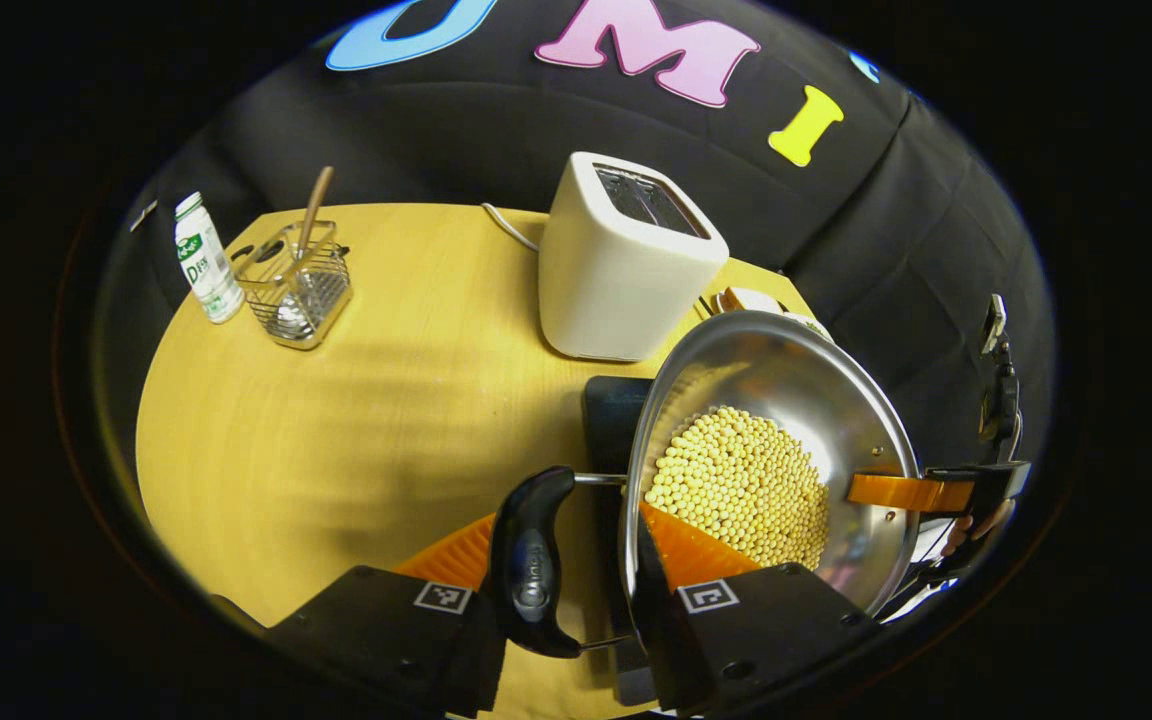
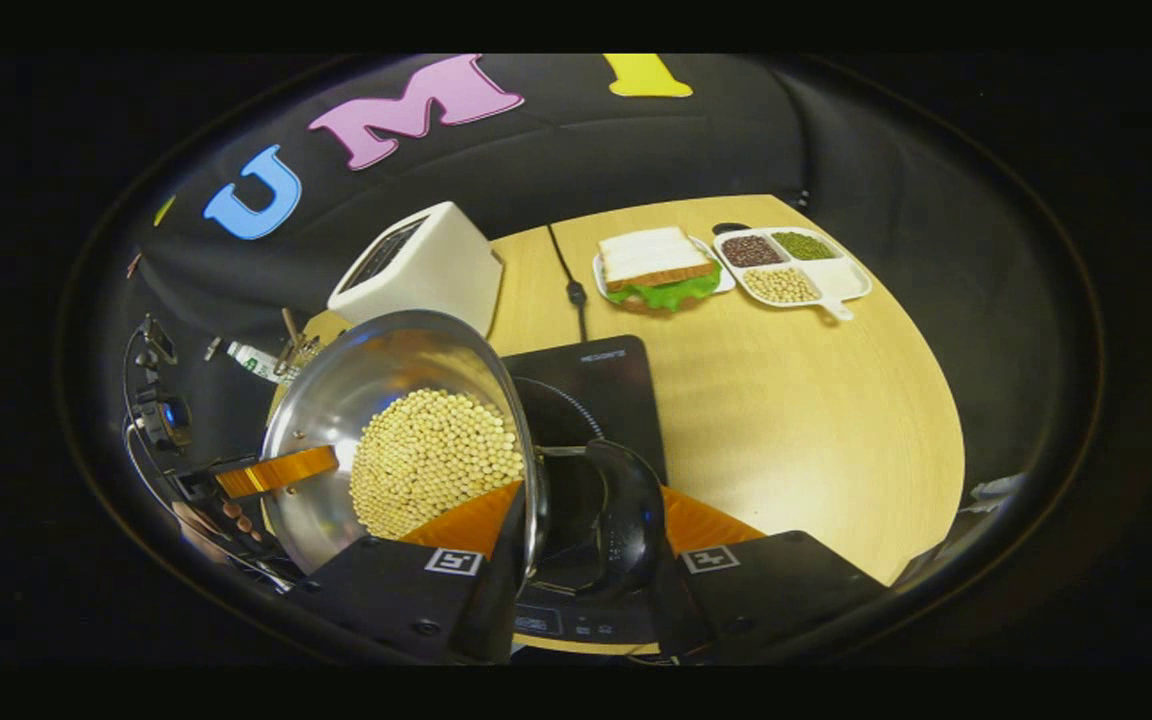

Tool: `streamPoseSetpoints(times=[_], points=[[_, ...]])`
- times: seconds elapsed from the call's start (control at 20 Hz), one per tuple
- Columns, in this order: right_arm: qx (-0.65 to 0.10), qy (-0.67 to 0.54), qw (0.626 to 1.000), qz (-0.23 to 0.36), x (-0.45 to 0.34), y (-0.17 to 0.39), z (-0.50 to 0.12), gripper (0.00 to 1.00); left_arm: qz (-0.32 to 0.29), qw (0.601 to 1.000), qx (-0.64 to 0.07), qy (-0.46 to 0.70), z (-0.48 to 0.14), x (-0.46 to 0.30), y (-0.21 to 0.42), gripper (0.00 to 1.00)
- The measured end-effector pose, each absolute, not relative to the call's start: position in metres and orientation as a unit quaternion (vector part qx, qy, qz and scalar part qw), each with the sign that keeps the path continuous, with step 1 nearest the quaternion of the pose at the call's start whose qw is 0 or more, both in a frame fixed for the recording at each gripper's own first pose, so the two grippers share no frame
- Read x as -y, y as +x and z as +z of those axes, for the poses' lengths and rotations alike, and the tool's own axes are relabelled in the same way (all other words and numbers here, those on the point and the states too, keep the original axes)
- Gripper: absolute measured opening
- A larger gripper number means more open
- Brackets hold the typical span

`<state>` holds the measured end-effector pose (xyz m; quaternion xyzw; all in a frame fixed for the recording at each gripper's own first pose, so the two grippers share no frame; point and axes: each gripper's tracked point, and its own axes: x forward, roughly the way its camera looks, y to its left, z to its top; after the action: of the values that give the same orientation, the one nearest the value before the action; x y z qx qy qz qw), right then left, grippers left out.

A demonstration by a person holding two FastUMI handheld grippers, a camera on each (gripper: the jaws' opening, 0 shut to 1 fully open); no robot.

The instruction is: First push the handle of the pot to place it horizontally, then grasp the pot with both hands and set it on the induction cooktop.

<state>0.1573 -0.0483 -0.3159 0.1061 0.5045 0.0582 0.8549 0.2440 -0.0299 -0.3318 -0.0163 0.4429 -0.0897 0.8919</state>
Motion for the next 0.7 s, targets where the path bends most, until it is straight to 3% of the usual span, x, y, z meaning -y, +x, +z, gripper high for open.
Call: streamPoseSetpoints(times=[0.6, 0.65, 0.7], points=[[-0.519, 0.111, 0.846, 0.05, 0.071, 0.174, -0.346, 0.57, -0.089, 0.893, -0.441, -0.012, -0.358, 0.048, 0.259, 0.61], [-0.517, 0.11, 0.847, 0.053, 0.071, 0.174, -0.345, 0.53, -0.087, 0.894, -0.439, -0.016, -0.356, 0.049, 0.258, 0.6], [-0.516, 0.11, 0.848, 0.055, 0.071, 0.175, -0.345, 0.57, -0.087, 0.894, -0.439, -0.016, -0.358, 0.048, 0.26, 0.61]])
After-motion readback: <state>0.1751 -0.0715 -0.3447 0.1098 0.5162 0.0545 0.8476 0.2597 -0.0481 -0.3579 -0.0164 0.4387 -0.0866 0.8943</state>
